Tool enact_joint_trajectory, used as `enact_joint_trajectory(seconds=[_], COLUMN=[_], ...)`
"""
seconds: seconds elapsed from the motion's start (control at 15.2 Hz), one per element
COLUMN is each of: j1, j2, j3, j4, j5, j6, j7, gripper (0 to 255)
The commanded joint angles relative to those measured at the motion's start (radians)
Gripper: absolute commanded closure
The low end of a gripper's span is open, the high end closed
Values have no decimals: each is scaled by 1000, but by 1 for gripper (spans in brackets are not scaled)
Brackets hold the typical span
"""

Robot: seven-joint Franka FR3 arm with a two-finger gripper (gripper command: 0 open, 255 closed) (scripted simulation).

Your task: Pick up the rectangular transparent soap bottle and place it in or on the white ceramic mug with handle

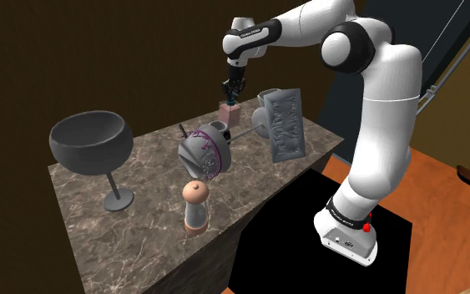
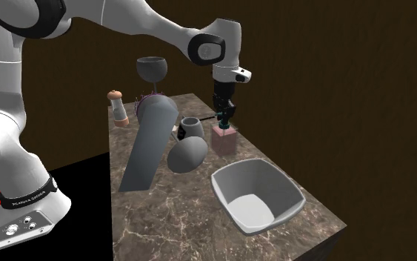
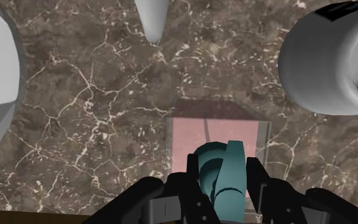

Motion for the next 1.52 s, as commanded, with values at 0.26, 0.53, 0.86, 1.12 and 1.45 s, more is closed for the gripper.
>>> enact_joint_trajectory(seconds=[0.26, 0.53, 0.86, 1.12, 1.45], j1=[0, 0, 0, -1, -2], j2=[0, -12, -27, -36, -42], j3=[0, -1, -3, -3, -4], j4=[-1, 23, 68, 109, 168], j5=[0, -3, -6, -9, -11], j6=[0, -35, -95, -145, -210], j7=[0, 3, 7, 10, 14], gripper=[255, 255, 255, 255, 255])
